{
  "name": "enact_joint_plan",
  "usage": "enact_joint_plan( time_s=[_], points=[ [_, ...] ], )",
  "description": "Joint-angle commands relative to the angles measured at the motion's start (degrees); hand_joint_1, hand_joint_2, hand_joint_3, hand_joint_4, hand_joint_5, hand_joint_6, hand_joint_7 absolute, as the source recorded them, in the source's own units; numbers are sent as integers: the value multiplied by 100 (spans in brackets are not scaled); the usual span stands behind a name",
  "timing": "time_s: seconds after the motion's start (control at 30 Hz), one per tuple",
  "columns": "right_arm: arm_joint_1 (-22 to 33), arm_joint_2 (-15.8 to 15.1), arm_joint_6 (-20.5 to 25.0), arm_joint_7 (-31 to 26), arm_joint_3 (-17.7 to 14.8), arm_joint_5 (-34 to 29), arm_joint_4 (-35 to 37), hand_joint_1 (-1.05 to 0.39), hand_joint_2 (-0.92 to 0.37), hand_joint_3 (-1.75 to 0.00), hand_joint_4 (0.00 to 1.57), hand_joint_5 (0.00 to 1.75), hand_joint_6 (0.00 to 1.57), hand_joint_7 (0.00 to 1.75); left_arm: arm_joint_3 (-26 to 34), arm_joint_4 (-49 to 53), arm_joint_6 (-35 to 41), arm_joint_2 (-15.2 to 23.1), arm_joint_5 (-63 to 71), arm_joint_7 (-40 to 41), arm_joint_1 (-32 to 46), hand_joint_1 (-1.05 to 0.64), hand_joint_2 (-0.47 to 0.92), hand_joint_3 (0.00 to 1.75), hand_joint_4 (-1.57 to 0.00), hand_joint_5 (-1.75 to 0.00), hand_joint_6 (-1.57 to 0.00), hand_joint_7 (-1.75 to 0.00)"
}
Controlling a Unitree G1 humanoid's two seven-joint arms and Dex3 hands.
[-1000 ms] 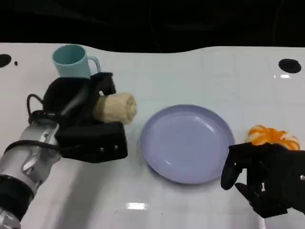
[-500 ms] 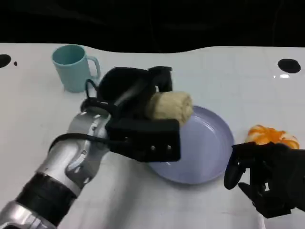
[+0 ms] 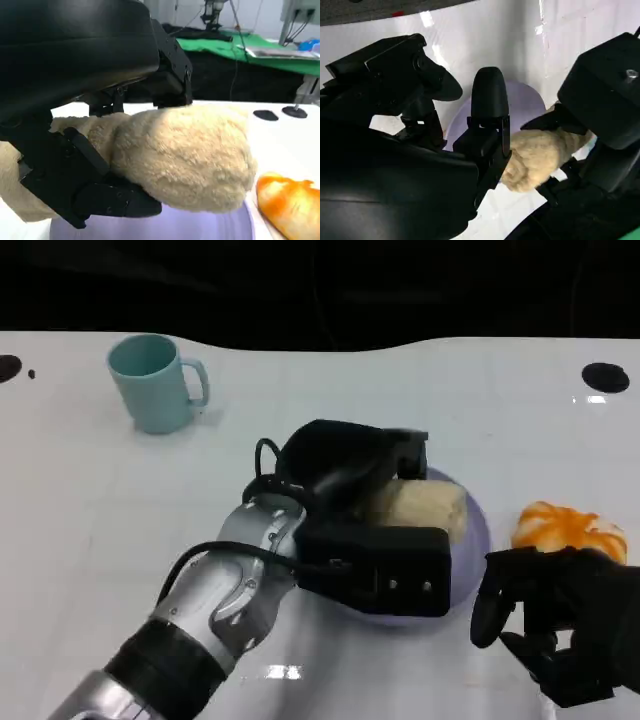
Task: Grasp the towel on the left side of the plate with the left hand and place it into the plate.
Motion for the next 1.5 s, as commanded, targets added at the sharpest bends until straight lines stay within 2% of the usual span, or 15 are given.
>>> enact_joint_plan(
  time_s=[0.03,0.1,0.17,0.3,0.47,0.7,0.83,1.0,1.1,1.17,1.3,1.33,1.37,1.4,1.5],
  points=[
    [-4,-78,-97,14,-63,23,-1,-1,-56,-110,72,173,70,141,-143,-15,213,154,125,-570,-189,-36,92,22,-39,-89,-54,-23],
    [-16,-79,-39,17,-59,17,-20,-1,-55,-110,72,174,70,141,-228,-109,317,245,252,-799,-202,-45,92,18,-28,-67,-44,-9],
    [-14,-76,-19,15,-64,20,-26,-1,-55,-110,71,173,70,141,-285,-189,383,321,339,-998,-204,-56,92,15,-19,-57,-35,-2],
    [-18,-75,21,20,-71,28,-22,-1,-56,-109,71,173,70,141,-276,-366,432,436,331,-1319,-158,-66,92,14,-14,-54,-29,0],
    [-29,-86,58,31,-89,40,-8,-1,-56,-108,71,173,69,141,-18,-797,493,639,11,-1669,71,-69,92,16,-17,-55,-38,-4],
    [-27,-82,-18,56,-135,88,59,0,-58,-106,70,173,69,142,544,-1717,464,1134,-743,-2286,490,-59,92,20,-38,-55,-54,-8],
    [-17,-78,-44,52,-160,117,104,1,-59,-105,70,173,69,143,1002,-2314,763,1235,-1310,-2563,802,-47,92,23,-65,-57,-68,-9],
    [-25,-60,-81,40,-169,127,147,1,-59,-104,70,173,69,144,1656,-3289,1161,1473,-2245,-3069,1333,-40,92,27,-70,-56,-75,-10],
    [-39,-58,-87,42,-166,126,163,1,-59,-105,70,173,69,144,2210,-3838,1630,1314,-3150,-3179,1811,-28,92,27,-72,-59,-79,-11],
    [-51,-52,-79,42,-158,121,168,1,-59,-105,70,173,69,144,2628,-4276,2365,1054,-3842,-3132,2130,-25,92,29,-72,-81,-87,-14],
    [-80,-45,-90,35,-132,104,199,1,-59,-105,70,174,69,144,2977,-5041,3124,999,-4425,-2933,2627,-28,92,31,-77,-92,-96,-18],
    [-90,-43,-97,33,-125,100,212,1,-59,-105,70,174,69,144,3079,-5245,3331,974,-4563,-2868,2760,-24,87,41,-75,-102,-98,-23],
    [-101,-61,-129,36,-107,79,222,1,-59,-104,70,174,69,144,3235,-5524,3613,938,-4752,-2802,2947,-21,77,61,-74,-110,-97,-31],
    [-110,-74,-152,38,-94,64,230,0,-59,-105,71,174,69,144,3352,-5733,3829,925,-4910,-2750,3082,-18,65,86,-74,-118,-93,-49],
    [-123,-65,-95,40,-85,67,218,0,-59,-104,70,174,69,143,3758,-6221,4561,884,-5504,-2656,3353,-15,55,111,-73,-140,-80,-88]
  ],
)
